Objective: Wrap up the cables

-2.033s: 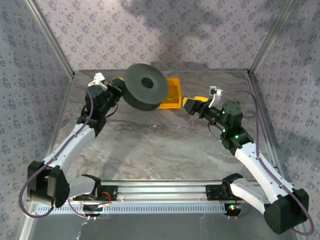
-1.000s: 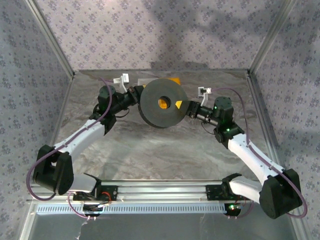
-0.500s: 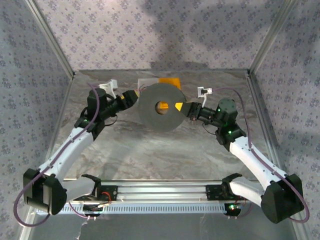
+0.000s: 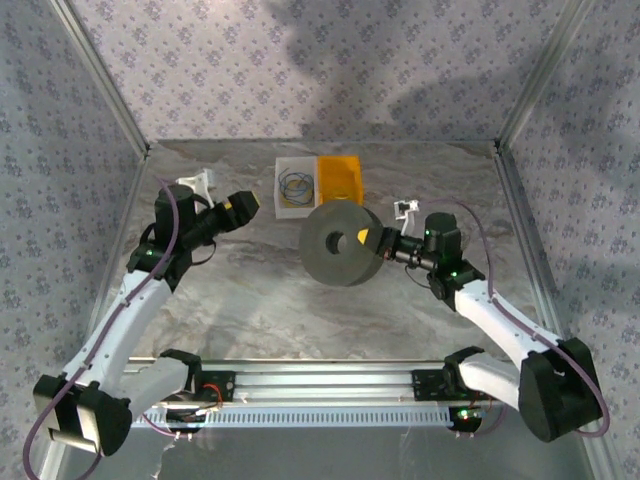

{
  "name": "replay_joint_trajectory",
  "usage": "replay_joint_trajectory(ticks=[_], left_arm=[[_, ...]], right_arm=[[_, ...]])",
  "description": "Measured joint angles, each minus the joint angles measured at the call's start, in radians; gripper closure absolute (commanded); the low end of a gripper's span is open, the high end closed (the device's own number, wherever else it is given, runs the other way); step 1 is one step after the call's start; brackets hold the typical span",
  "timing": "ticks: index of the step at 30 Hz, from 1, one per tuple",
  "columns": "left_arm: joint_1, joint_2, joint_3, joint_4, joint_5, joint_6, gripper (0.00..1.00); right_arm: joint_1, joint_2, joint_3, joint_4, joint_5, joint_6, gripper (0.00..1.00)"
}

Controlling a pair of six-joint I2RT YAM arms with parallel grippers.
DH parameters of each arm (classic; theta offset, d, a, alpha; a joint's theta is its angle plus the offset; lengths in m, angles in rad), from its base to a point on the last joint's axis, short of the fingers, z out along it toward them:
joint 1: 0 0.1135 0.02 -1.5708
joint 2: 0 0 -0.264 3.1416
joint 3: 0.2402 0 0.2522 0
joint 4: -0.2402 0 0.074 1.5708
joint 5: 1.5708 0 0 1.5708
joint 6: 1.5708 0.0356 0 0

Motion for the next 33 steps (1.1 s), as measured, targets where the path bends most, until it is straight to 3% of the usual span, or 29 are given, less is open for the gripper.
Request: replay_joint_trajectory(ticks=[4, 10, 17, 27, 31, 33], left_arm=[[0.0, -0.034, 0.0, -0.09, -0.047, 0.051, 0.01], [-0.025, -0.069, -0.002, -0.182, -0.123, 0.106, 0.0], [-0.128, -0.032, -0.011, -0.263, -0.236, 0.147, 0.0], [-0.153, 0.002, -0.058, -0.314, -0.303, 0.148, 0.0], [-0.153, 0.005, -0.067, -0.312, -0.307, 0.149, 0.0], [-0.153, 0.006, -0.077, -0.311, -0.309, 0.149, 0.0]], right_arm=[[0.0, 0.06, -0.038, 0.002, 0.0, 0.003, 1.0], [0.01, 0.156, -0.051, 0.071, -0.01, 0.034, 1.0], [0.062, 0.318, -0.019, 0.152, -0.034, 0.062, 1.0], [0.197, 0.431, 0.158, -0.029, 0.025, -0.061, 1.0], [0.222, 0.436, 0.169, -0.074, 0.057, -0.089, 0.85], [0.235, 0.435, 0.177, -0.115, 0.086, -0.117, 0.63]])
